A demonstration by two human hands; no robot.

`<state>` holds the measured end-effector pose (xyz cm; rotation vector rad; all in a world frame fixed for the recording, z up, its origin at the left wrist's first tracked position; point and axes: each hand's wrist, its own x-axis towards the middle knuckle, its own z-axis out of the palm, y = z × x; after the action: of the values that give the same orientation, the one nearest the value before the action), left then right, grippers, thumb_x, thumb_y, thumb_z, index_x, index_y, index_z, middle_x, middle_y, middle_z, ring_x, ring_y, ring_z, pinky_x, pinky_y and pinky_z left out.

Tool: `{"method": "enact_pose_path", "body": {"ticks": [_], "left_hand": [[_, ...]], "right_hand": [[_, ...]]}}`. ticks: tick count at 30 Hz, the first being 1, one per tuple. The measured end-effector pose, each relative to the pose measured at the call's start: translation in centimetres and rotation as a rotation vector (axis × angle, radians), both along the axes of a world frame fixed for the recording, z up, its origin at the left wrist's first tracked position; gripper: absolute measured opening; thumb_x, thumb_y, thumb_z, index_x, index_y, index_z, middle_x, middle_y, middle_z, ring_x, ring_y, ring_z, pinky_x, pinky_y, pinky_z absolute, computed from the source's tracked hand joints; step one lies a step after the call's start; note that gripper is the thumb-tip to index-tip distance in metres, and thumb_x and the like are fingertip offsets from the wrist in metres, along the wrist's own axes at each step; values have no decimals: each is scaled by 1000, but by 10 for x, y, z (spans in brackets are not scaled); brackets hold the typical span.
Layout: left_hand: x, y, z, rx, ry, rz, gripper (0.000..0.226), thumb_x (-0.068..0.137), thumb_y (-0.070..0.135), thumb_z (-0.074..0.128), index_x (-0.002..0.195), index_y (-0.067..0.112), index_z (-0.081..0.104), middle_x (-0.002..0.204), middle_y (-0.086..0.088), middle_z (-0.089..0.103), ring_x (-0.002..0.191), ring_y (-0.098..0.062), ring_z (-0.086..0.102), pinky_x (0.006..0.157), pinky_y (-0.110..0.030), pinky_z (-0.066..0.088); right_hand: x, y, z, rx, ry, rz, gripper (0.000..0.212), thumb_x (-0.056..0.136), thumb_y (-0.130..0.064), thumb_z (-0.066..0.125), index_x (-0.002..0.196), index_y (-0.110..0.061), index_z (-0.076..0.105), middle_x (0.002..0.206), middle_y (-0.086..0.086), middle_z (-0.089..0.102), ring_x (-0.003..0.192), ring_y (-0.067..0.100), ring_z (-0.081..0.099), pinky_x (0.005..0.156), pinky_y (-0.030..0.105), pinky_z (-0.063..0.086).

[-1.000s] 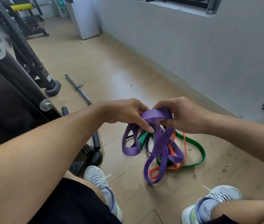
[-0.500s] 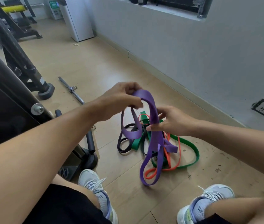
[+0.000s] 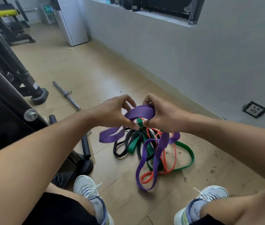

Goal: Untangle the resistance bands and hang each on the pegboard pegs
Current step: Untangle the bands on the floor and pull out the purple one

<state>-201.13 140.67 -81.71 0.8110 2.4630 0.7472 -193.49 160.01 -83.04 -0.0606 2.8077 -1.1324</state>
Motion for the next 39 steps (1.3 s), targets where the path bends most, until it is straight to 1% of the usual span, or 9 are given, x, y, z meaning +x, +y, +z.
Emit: {"method": "enact_pose_path", "body": {"ticks": [4,8,14,18,21,24,28,34,39], "left_hand": [[9,16,0,102,111,-56,47,71,18,87,104,21,54,82,7,68,70,-14,61,66,-32,51],[8,12,9,103,106,-54,37,71,33,90,92,21,62,67,8,66,51,-3,50,51,-16,41],[17,10,15,256,175,-54,31,71,38,90,80,23,64,55,11,61,48,-4,46,50,-11,35],[10,5,13,340,285,16,29,77,40,86,88,19,70,71,-4,68,59,-14,55,56,-21,41],[2,-2,14,339,314,82,26,79,42,83,93,23,72,76,3,70,64,-10,58,61,-19,44],[-3,-9,18,339,229,139,25,81,40,81,94,20,74,79,2,72,63,-2,57,59,-9,42],[-4,-14,22,342,113,130,31,77,42,84,89,17,71,74,2,66,62,-7,53,58,-18,41],[8,-1,32,481,115,164,33,69,28,92,72,16,62,56,12,56,48,-1,45,48,-10,36],[3,-9,32,523,71,216,26,81,26,84,80,11,62,58,9,58,48,-1,46,49,-11,36]], "right_hand": [[-2,-9,4,9,58,-13,49,73,-29,87,94,-33,44,94,-4,67,84,19,65,72,37,55],[-3,5,-2,-32,53,-33,33,75,-19,87,95,-26,62,92,-3,69,84,22,68,80,43,60],[3,14,-35,-8,-21,-4,32,77,-41,85,102,-30,69,103,-8,74,101,15,68,97,48,54],[2,17,-37,-47,-45,-53,26,85,-36,81,107,-31,68,99,-9,72,93,13,71,92,45,59],[0,21,-30,-161,-117,-43,22,91,-24,77,111,-22,68,98,-1,77,89,21,75,91,43,61],[-1,24,-21,-234,-146,-5,20,90,-21,78,103,-15,64,89,4,75,79,20,73,83,38,60],[-4,26,-15,-146,-123,19,33,81,-25,88,94,-15,60,75,-2,60,65,9,58,65,30,48],[-8,20,-31,155,-38,-37,34,80,-36,87,90,-22,58,79,0,62,72,20,60,65,35,47],[-5,19,-30,-18,-121,-125,32,86,-36,82,84,-22,53,83,7,68,75,22,67,71,38,54]]}}
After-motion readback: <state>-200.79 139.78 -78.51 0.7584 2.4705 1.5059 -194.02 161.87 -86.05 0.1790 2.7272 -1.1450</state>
